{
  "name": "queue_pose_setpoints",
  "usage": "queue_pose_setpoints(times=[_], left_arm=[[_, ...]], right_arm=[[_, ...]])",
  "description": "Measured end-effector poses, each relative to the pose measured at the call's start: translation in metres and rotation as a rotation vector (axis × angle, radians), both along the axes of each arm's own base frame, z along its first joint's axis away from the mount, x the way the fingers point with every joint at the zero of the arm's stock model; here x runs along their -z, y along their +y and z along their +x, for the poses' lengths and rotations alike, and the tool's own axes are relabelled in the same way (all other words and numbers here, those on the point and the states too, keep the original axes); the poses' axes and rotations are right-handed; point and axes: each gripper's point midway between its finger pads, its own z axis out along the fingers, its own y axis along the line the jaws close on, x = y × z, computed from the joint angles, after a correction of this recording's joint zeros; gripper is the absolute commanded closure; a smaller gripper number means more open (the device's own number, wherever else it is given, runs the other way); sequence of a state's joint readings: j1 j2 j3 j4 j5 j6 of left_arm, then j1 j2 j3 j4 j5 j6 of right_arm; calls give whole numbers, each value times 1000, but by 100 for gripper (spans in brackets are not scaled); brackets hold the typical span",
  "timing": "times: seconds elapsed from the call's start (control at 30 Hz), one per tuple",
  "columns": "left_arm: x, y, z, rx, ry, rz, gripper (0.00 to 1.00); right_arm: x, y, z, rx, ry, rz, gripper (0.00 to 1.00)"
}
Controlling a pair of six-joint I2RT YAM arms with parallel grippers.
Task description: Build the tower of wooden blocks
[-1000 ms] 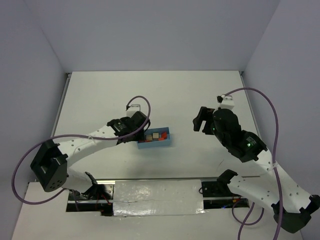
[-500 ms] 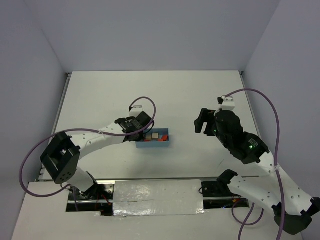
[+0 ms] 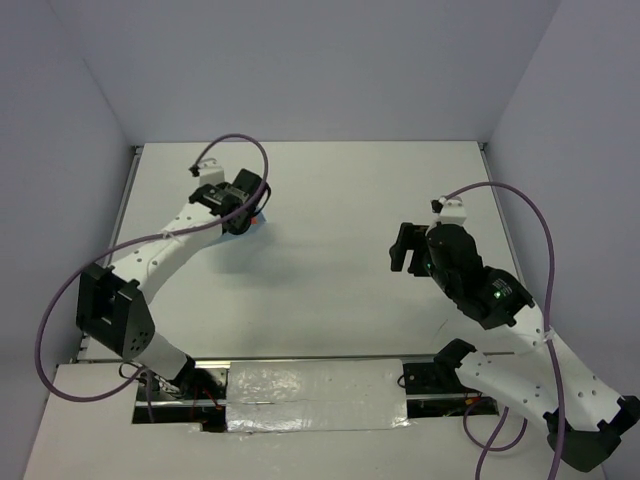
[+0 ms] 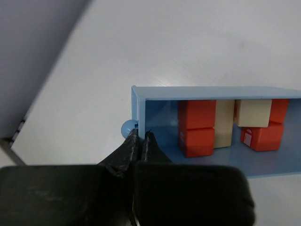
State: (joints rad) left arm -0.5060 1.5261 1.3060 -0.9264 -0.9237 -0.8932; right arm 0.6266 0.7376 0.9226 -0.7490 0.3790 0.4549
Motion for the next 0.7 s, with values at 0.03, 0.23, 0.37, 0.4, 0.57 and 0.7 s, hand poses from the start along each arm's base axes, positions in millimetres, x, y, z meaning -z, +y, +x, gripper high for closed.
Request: queue_pose_setpoints(times=[0.03,0.23,0.37,0.4,0.57,0.7], left_arm=[[-12,13,2,-56,-25,29,100],[-26,43,-1,-246,-139,130,100],[11,51,-7,-352,-143,189,100],[24,51,-8,-373,-138,205,100],[56,47,-9,-424,-215,237,100],[56,23,-10,-371,-302,215,98]], right_arm=[[0,0,0,-1,-1,0,15],[5,4,0,-25,-2,16,15],[13,8,-2,-51,16,15,15],[14,9,-3,-58,18,14,15],[14,11,-4,-77,17,17,15],[11,12,-5,-85,6,27,14]])
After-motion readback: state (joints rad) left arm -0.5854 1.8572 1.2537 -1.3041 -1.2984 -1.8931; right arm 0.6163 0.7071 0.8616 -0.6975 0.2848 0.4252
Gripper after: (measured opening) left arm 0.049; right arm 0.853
